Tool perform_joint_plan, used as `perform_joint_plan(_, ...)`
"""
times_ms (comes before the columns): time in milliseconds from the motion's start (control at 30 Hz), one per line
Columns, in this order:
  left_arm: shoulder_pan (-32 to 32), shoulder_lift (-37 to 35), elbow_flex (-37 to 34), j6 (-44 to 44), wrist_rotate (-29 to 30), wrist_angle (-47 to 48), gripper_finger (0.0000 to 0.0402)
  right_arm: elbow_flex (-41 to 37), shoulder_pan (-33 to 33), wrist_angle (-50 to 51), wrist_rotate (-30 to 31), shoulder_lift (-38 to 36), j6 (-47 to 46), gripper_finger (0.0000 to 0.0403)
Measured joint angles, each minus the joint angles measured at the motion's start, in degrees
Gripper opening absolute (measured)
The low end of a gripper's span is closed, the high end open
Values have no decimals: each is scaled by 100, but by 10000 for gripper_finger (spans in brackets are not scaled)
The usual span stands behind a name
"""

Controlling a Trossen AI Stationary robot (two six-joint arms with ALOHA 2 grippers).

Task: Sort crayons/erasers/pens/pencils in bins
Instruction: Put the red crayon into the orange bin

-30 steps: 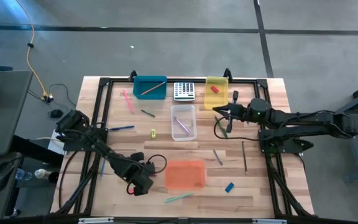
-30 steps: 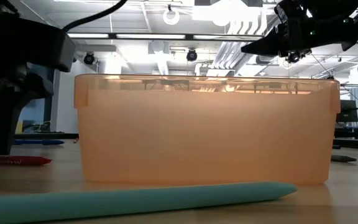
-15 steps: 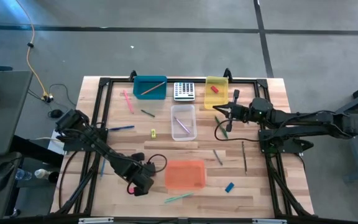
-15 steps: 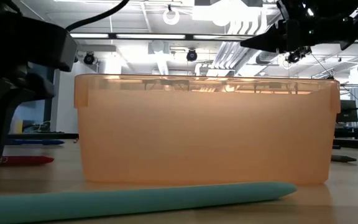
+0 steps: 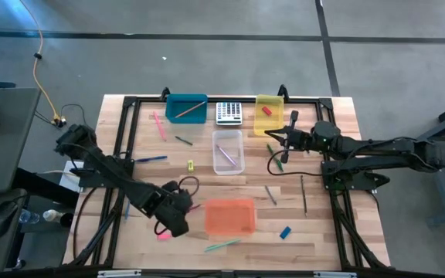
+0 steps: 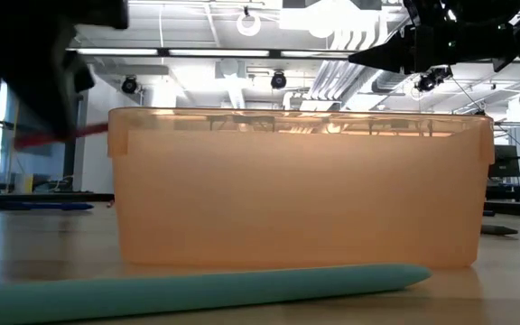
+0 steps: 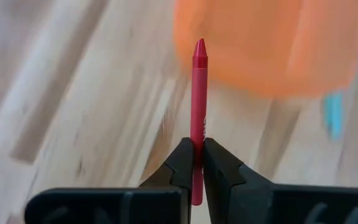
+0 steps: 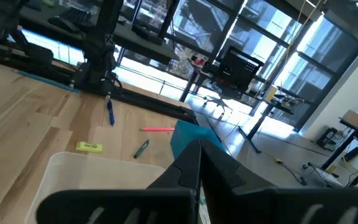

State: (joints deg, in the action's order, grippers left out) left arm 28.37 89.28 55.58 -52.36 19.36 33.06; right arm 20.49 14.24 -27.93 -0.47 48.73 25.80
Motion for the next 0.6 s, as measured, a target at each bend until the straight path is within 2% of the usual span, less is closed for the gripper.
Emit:
perform_joint_plan(133, -116, -194, 6, 171, 415, -750, 4, 0, 0, -68, 0, 0, -8, 0)
perform_joint_plan(267, -258, -128, 9, 601, 578, -1789, 4, 0, 0, -144, 0, 0, -22, 0)
perform_joint_plan(600, -753, 670, 13, 1552, 665, -4111, 4, 0, -2, -244, 0, 0, -53, 0)
